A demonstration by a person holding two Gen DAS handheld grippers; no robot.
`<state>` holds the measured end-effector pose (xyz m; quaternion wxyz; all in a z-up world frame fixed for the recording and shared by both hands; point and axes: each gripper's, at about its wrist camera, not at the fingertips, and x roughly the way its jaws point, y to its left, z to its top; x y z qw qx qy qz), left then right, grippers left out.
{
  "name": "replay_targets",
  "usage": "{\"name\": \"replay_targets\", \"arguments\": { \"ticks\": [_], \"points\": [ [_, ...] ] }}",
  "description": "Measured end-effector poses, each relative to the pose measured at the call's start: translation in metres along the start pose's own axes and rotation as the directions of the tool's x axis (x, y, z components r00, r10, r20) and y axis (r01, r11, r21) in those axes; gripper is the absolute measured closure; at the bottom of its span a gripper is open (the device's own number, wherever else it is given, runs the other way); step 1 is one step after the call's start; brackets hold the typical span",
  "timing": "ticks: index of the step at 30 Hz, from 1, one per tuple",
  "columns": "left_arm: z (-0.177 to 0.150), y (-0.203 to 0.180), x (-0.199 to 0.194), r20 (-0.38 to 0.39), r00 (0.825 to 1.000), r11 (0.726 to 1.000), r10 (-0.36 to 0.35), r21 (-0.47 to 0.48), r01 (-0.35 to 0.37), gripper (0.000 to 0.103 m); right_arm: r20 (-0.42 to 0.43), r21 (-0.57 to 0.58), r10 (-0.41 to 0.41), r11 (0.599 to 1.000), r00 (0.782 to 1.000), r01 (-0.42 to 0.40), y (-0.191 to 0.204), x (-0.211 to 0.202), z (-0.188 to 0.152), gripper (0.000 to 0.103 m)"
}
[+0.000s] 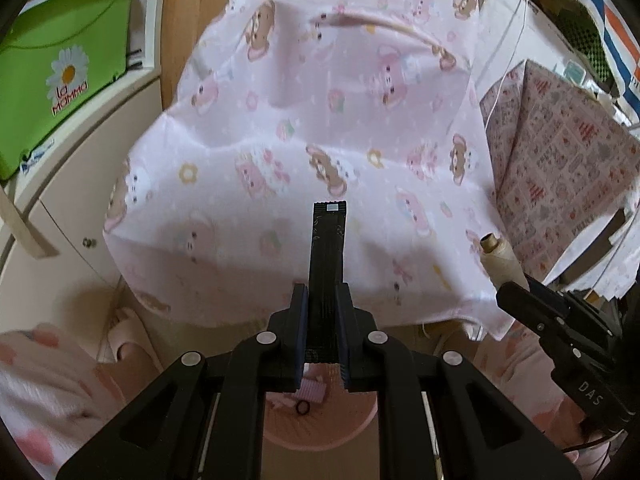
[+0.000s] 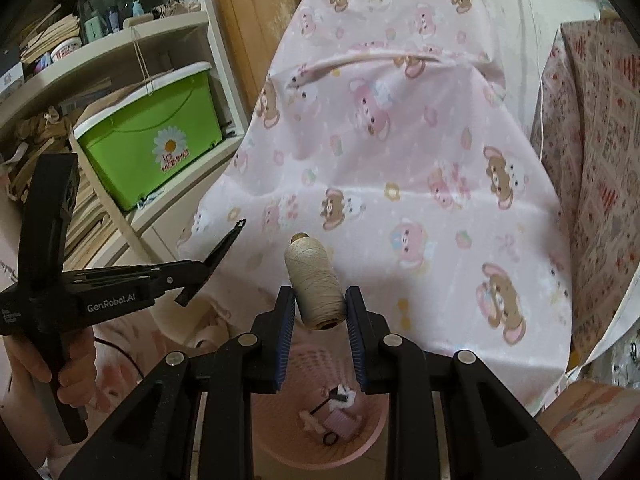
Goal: Collect trash
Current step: 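Carry the comb and thread spool down over the pink basket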
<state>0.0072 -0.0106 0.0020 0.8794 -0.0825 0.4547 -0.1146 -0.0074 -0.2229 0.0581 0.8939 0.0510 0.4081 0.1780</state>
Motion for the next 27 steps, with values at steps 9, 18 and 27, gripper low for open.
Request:
{"name": "replay_targets", "arguments": {
  "ticks": [9, 18, 27],
  "points": [
    [-0.036, -0.003, 0.021, -0.134, 0.991, 1.0, 0.008, 0.016, -0.006, 0.091, -0.085, -0.006, 0.0, 1.0, 0.996, -0.001, 0.002, 0.009, -0.024, 0.075],
    [-0.053, -0.015, 0.053, -0.311, 0.95, 0.997, 0.023, 0.081, 0.002, 0.091, -0.199, -0.054, -0.009, 0.999, 0.98, -0.002, 0.009, 0.036, -0.044, 0.075],
    [-0.048, -0.018, 0.102, -0.477, 0.877, 0.992, 0.055, 0.128, 0.007, 0.09, -0.342, -0.029, -0.047, 0.999, 0.939, 0.04, -0.006, 0.077, -0.065, 0.075]
  ]
}}
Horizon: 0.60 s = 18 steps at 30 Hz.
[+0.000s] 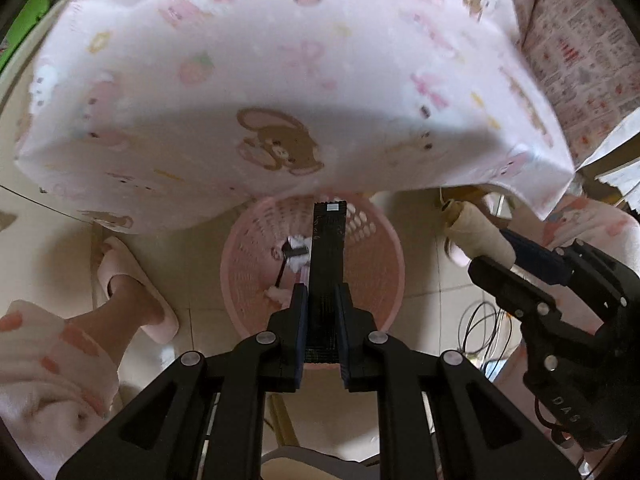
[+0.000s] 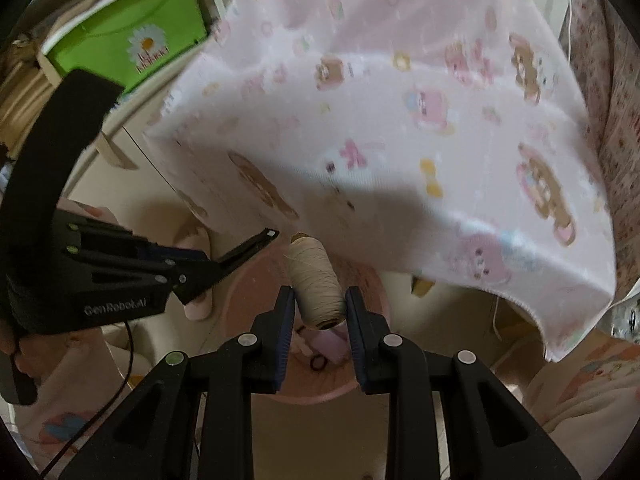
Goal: Collect trash
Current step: 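Carry the comb and thread spool down over the pink basket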
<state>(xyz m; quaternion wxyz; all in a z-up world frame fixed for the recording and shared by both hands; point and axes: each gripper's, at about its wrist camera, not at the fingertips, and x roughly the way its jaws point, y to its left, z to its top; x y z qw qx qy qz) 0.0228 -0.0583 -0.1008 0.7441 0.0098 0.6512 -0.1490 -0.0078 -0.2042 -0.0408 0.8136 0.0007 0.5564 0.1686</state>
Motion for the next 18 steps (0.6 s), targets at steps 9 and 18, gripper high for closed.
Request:
{"name": "replay_targets", "arguments": {
  "ticks": [9, 18],
  "points": [
    [0.014, 0.004, 0.051, -0.116, 0.992, 0.998, 0.057, 0.004, -0.057, 0.09, -0.17, 0.04, -0.014, 0.999, 0.985, 0.021, -0.005, 0.062, -0.008, 0.075],
    [0.014, 0.012, 0.093, -0.174, 0.979, 0.994, 0.105, -0.009, -0.108, 0.09, -0.294, 0.027, -0.061, 0.997, 0.954, 0.071, -0.003, 0.113, -0.018, 0.075]
  ]
}}
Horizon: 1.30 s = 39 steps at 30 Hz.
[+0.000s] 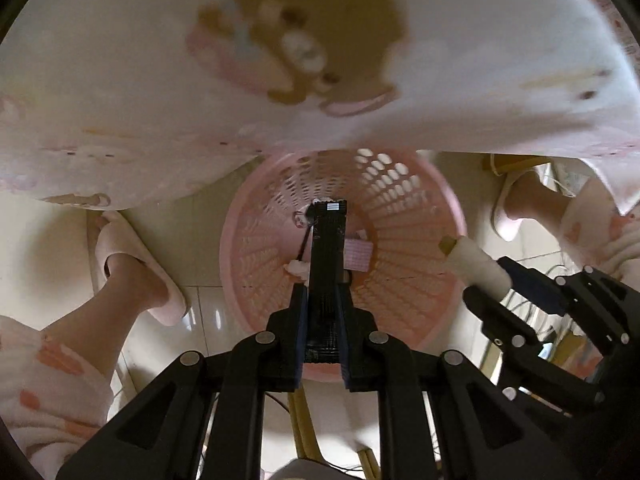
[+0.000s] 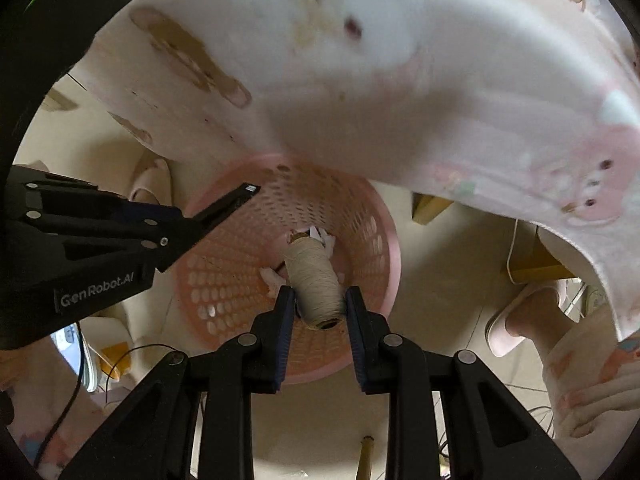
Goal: Collect trash
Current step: 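Carry the comb and thread spool down over the pink basket, then open the left tool, then the right tool, dropping both items into the basket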
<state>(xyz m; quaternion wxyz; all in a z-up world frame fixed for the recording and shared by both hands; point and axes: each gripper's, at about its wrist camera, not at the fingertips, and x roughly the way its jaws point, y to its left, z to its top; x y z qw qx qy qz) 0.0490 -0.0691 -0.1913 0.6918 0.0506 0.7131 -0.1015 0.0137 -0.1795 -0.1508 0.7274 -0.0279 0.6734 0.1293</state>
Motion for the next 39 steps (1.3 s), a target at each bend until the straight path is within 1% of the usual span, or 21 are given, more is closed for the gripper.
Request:
{"name": "replay_targets", "arguments": {
  "ticks": [2, 6, 9, 11, 17, 25, 28, 30, 33, 36, 38, 39],
  "points": [
    [-0.002, 0.003, 0.01, -0.005, 1.0, 1.0, 0.017, -0.002, -0.017, 0.09, -0.018, 0.008, -0.015, 1.0, 1.0, 0.015, 0.002, 0.011, 0.002, 0.075],
    [-0.002, 0.013, 0.024, -0.032, 0.999, 1.0, -0.001, -0.028, 0.0, 0.09, -0.056, 0.011, -0.035, 0.999, 0.998, 0.036, 0.008, 0.035, 0.004, 0.075],
    [-0.001, 0.014, 0.032, -0.038, 0.999, 1.0, 0.011, -0.022, -0.012, 0.089, -0.082, 0.0, -0.043, 0.999, 0.996, 0.043, 0.008, 0.047, 0.002, 0.075],
    [-0.002, 0.016, 0.038, -0.056, 0.998, 0.999, 0.006, -0.031, -0.007, 0.089, -0.093, 0.001, -0.049, 0.999, 0.994, 0.049, 0.01, 0.051, 0.001, 0.075],
    [0.0, 0.021, 0.055, -0.119, 0.993, 0.998, -0.019, -0.056, 0.012, 0.089, -0.128, 0.041, -0.043, 0.998, 0.991, 0.049, -0.003, 0.065, 0.001, 0.075],
    [0.003, 0.021, 0.06, -0.128, 0.992, 0.998, -0.012, -0.064, 0.004, 0.088, -0.145, 0.047, -0.049, 0.997, 0.988, 0.056, -0.005, 0.071, 0.0, 0.075],
    [0.002, 0.022, 0.057, -0.124, 0.992, 0.998, -0.017, -0.07, 0.008, 0.081, -0.14, 0.047, -0.058, 0.997, 0.989, 0.065, -0.005, 0.071, 0.001, 0.075],
    [0.001, 0.024, 0.054, -0.113, 0.993, 0.998, -0.012, -0.068, 0.005, 0.074, -0.144, 0.052, -0.052, 0.997, 0.988, 0.06, -0.006, 0.07, 0.001, 0.075],
    [0.001, 0.026, 0.05, -0.098, 0.995, 0.998, -0.009, -0.067, 0.002, 0.068, -0.148, 0.065, -0.043, 0.996, 0.988, 0.053, -0.007, 0.07, 0.002, 0.074],
    [0.0, 0.027, 0.044, -0.084, 0.996, 0.997, -0.015, -0.08, 0.009, 0.065, -0.141, 0.072, -0.037, 0.996, 0.989, 0.048, -0.007, 0.066, 0.002, 0.067],
    [-0.002, 0.027, 0.037, -0.067, 0.998, 0.997, -0.011, -0.083, 0.006, 0.062, -0.122, 0.076, -0.036, 0.996, 0.992, 0.046, -0.008, 0.06, 0.002, 0.057],
    [-0.004, 0.026, 0.033, -0.054, 0.999, 0.997, -0.006, -0.081, 0.002, 0.06, -0.107, 0.077, -0.04, 0.996, 0.993, 0.048, -0.007, 0.055, 0.002, 0.056]
  ]
}}
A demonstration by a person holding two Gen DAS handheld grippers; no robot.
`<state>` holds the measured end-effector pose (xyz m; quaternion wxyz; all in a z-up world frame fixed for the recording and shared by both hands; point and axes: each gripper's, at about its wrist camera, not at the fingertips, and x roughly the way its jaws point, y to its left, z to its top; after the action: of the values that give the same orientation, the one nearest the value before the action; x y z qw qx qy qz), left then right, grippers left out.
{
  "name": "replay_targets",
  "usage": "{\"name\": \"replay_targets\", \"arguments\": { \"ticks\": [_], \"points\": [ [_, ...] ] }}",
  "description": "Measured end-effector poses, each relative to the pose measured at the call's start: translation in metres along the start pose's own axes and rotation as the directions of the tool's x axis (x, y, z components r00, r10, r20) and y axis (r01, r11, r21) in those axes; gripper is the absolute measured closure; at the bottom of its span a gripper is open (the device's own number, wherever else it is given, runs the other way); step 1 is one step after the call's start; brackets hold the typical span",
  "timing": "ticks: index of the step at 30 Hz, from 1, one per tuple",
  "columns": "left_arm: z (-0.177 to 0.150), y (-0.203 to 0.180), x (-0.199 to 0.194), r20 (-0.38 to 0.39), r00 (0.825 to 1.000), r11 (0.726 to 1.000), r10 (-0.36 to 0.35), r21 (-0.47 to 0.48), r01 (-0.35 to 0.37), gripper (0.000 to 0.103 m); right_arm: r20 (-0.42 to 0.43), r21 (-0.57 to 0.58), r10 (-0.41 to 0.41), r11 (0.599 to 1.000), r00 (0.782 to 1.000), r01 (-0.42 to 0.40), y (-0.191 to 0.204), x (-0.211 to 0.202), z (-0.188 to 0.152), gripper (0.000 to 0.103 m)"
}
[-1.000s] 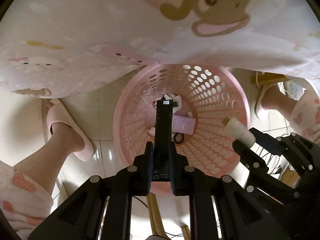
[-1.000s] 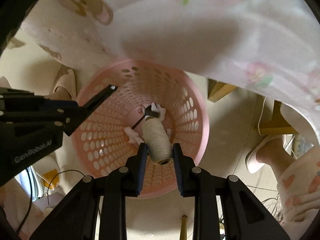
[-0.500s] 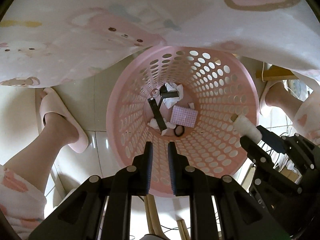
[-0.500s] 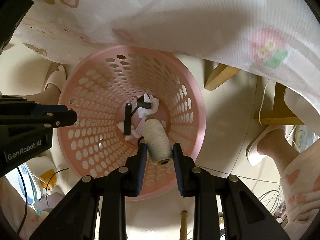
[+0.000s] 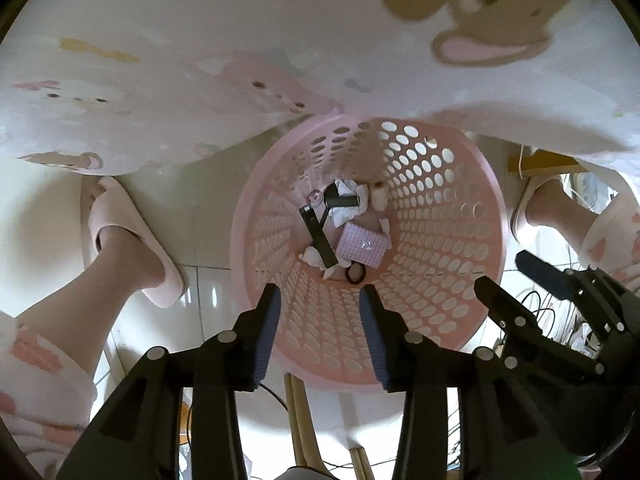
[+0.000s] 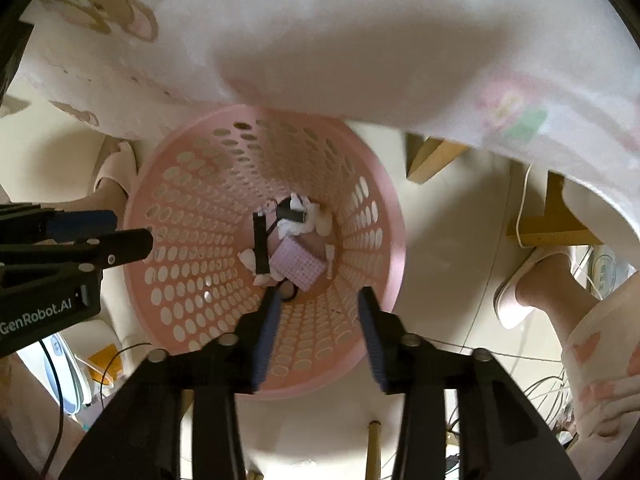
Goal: Collect trash
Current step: 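Open the left tool, then the right tool, dropping both items into the basket, then raise both open tools back up over the pink cloth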
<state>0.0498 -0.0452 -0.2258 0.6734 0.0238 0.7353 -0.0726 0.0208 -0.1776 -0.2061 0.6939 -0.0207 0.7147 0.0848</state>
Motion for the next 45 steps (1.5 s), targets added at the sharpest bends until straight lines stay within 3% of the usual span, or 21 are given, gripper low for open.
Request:
{"name": "replay_targets", "arguments": {
  "ticks": [6, 11, 16, 21, 24, 27, 31, 35, 38, 41, 45],
  "points": [
    [-0.014, -0.006, -0.036, 0.11, 0.994, 0.999, 0.019, 0.025, -0.022, 0.056, 0.076, 0.008, 0.018, 1.0, 0.997, -0.019, -0.003, -0.032, -0.003, 0.055],
    [-0.021, -0.005, -0.071, 0.215, 0.976, 0.999, 0.031, 0.03, -0.039, 0.056, 0.17, 0.004, 0.015, 1.0, 0.985, -0.015, -0.006, -0.069, -0.009, 0.052],
    [-0.028, -0.005, -0.106, 0.321, 0.946, 0.998, 0.042, 0.03, -0.055, 0.056, 0.269, 0.012, 0.013, 1.0, 0.963, -0.017, -0.014, -0.108, -0.014, 0.051],
    [-0.036, 0.0, -0.137, 0.419, 0.907, 0.998, 0.045, 0.014, -0.056, 0.056, 0.38, 0.009, -0.003, 1.0, 0.925, 0.0, -0.02, -0.15, -0.016, 0.05],
    [-0.04, 0.003, -0.155, 0.485, 0.873, 0.998, 0.049, 0.001, -0.056, 0.049, 0.441, -0.001, -0.022, 1.0, 0.897, 0.025, -0.021, -0.17, -0.019, 0.046],
    [-0.044, 0.008, -0.17, 0.57, 0.82, 0.999, 0.051, -0.028, -0.043, 0.037, 0.504, -0.005, 0.006, 1.0, 0.864, -0.004, -0.026, -0.186, -0.024, 0.04],
    [-0.049, 0.013, -0.187, 0.628, 0.778, 0.999, 0.026, -0.051, 0.007, 0.027, 0.557, 0.024, -0.011, 1.0, 0.83, -0.003, -0.03, -0.2, -0.029, 0.036],
    [-0.057, 0.016, -0.204, 0.706, 0.704, 0.997, 0.075, -0.069, -0.037, 0.011, 0.614, 0.014, -0.041, 0.999, 0.788, 0.041, -0.026, -0.212, -0.031, 0.026],
    [-0.063, 0.014, -0.212, 0.753, 0.651, 0.995, 0.097, -0.082, -0.054, 0.007, 0.654, 0.019, -0.069, 0.997, 0.754, 0.076, -0.023, -0.218, -0.036, 0.017],
    [-0.073, 0.018, -0.219, 0.784, 0.617, 0.998, 0.066, -0.063, -0.026, 0.003, 0.681, 0.036, -0.07, 0.997, 0.729, 0.062, -0.024, -0.223, -0.038, 0.017],
    [-0.08, 0.014, -0.219, 0.809, 0.583, 0.997, 0.072, -0.052, -0.05, 0.001, 0.701, 0.059, -0.08, 0.997, 0.709, 0.055, -0.027, -0.227, -0.042, 0.016]
  ]
}}
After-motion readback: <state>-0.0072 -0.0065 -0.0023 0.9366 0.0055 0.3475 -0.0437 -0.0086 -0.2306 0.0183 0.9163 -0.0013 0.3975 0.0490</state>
